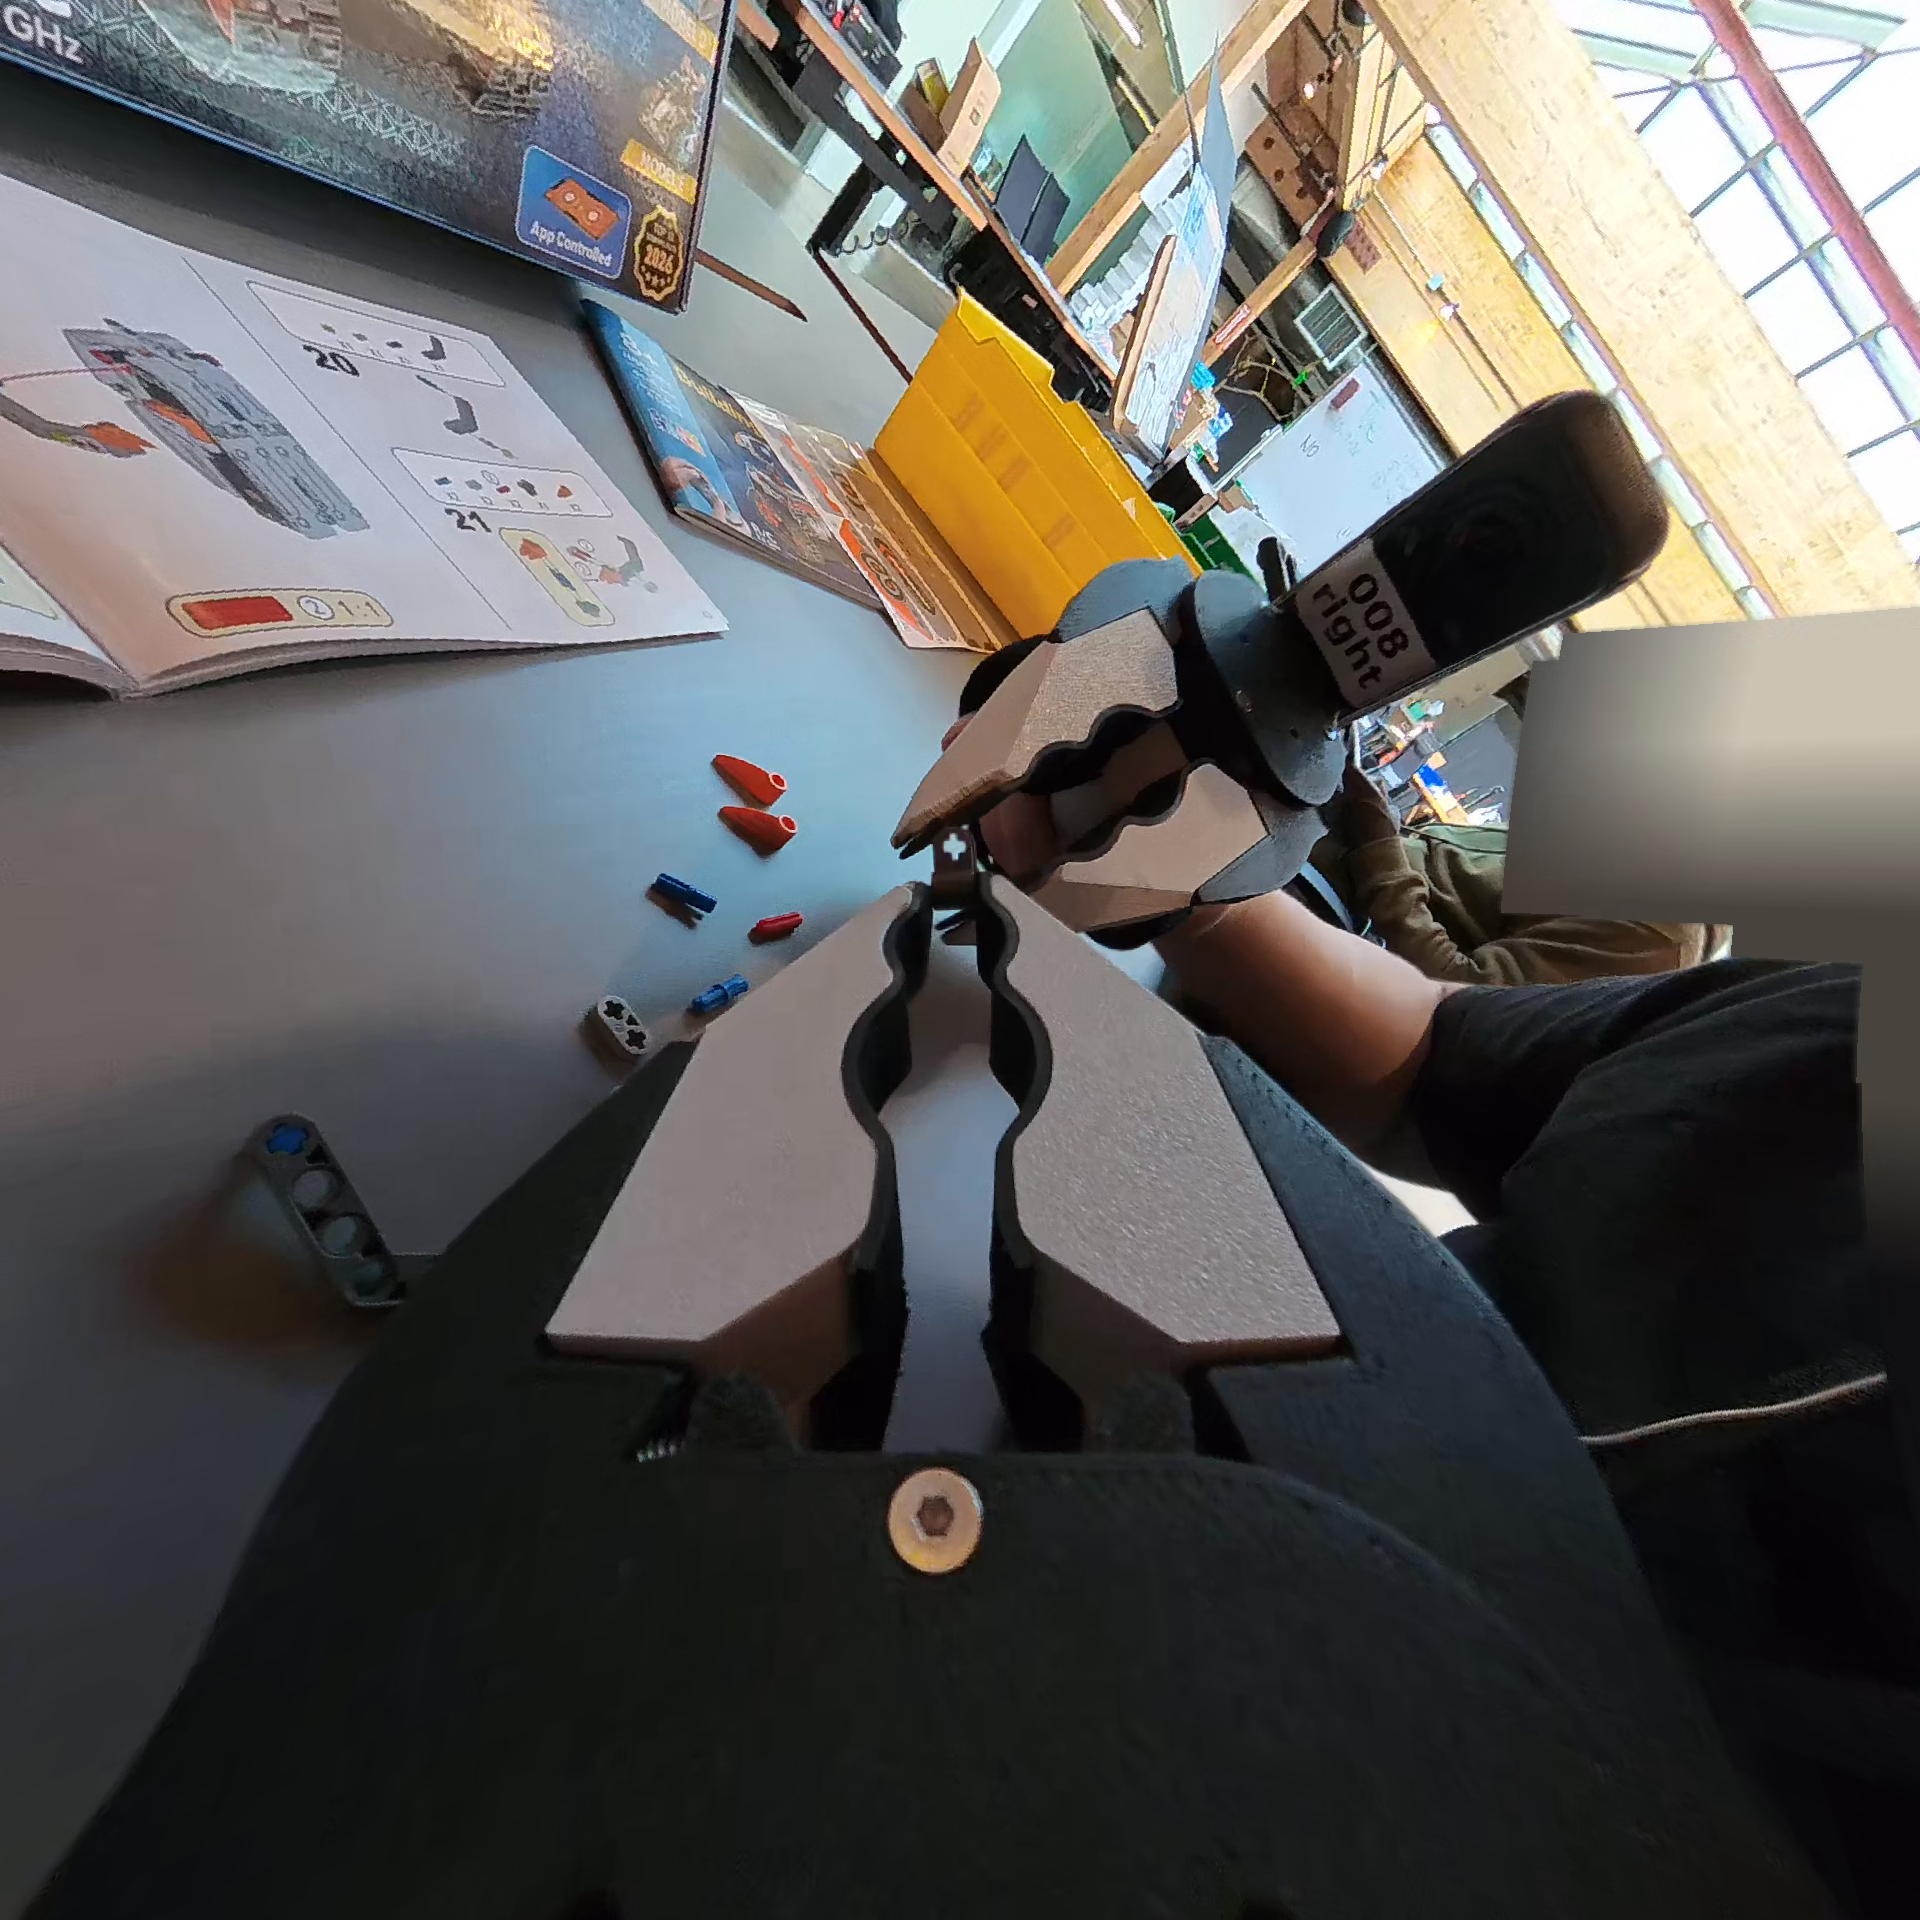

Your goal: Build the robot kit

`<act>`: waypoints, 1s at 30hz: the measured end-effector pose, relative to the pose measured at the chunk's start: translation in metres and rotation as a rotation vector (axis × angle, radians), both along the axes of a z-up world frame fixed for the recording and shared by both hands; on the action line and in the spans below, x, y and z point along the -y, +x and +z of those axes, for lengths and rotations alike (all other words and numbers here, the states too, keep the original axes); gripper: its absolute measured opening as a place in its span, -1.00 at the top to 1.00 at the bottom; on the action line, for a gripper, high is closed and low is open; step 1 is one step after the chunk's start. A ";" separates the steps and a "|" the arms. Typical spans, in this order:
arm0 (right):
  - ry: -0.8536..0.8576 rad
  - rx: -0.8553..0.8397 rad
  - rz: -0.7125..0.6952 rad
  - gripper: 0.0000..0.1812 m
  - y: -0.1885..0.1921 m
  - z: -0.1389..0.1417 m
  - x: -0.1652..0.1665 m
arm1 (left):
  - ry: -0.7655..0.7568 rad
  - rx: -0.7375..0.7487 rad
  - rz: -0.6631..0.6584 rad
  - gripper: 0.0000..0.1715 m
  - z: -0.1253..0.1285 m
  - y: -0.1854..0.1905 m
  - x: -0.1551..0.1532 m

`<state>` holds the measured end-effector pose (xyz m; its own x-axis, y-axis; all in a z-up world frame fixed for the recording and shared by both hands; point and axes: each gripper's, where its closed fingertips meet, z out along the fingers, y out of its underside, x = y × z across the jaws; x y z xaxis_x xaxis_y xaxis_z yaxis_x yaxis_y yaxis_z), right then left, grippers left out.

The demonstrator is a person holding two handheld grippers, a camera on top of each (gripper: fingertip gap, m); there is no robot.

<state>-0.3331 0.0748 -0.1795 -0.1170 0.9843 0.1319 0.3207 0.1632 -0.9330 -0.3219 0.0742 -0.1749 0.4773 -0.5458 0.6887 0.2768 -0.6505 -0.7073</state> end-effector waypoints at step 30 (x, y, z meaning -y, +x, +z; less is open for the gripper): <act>-0.067 0.348 0.099 0.78 0.032 -0.050 0.010 | 0.332 -0.230 0.214 0.91 0.026 -0.031 -0.005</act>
